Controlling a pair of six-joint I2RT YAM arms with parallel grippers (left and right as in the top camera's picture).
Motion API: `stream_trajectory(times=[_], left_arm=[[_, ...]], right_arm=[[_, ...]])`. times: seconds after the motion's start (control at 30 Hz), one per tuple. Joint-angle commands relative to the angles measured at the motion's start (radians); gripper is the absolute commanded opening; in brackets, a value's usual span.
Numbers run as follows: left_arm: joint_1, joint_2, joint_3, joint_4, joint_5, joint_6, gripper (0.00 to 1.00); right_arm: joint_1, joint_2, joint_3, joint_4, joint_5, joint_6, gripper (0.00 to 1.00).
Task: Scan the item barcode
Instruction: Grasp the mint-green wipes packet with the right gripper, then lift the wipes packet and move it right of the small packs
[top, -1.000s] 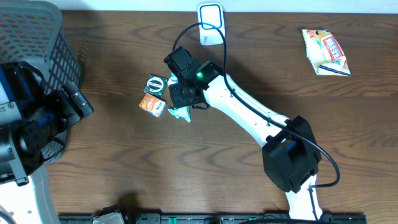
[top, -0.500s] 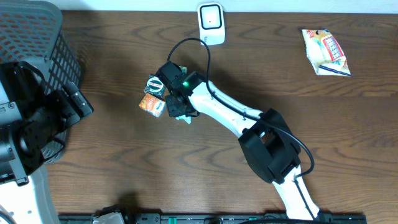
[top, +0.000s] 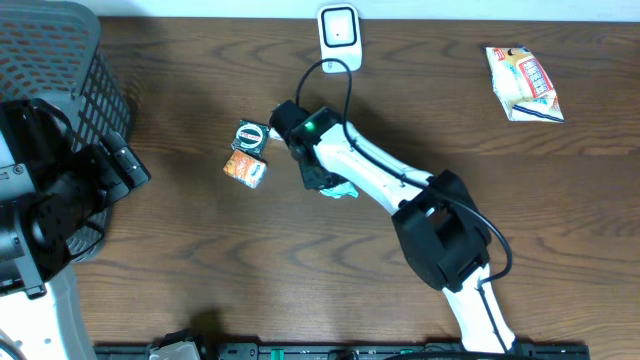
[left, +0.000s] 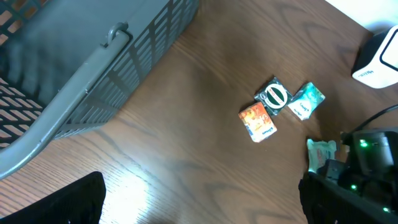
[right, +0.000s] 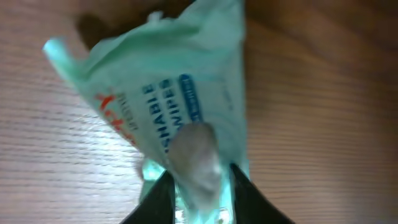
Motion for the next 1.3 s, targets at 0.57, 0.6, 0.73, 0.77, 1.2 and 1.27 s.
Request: stream_trajectory(times=[0.57, 0.6, 0.73, 0.77, 1.2, 1.27], left_arm=[[0.005, 0.0, -0.009, -0.002, -0.01, -0.002, 0.98], [0.005, 0.0, -0.009, -0.002, -0.01, -0.002, 0.98], [0.005, 0.0, -0.009, -0.002, -0.01, -0.002, 0.98], [0.005, 0.0, -0.009, -0.002, -0.01, -0.002, 0.98], [0.005, 0.0, -0.009, -0.002, -0.01, -0.002, 0.98], [0.005, 0.0, -0.009, -0.002, -0.01, -0.002, 0.98]], right_arm=[[0.088, -0.074, -0.004, 0.049, 0.074, -0.111, 0.44], [0.09, -0.073, -0.004, 0.051, 0.074, -0.11, 0.44], [0.093, -0.067, -0.004, 0.061, 0.074, -0.109, 0.43], [0.093, -0.065, -0.005, 0.061, 0.074, -0.109, 0.43], [0.092, -0.056, -0.086, 0.123, 0.139, -0.109, 0.43], [0.091, -0.056, -0.111, 0.142, 0.16, -0.109, 0.44]])
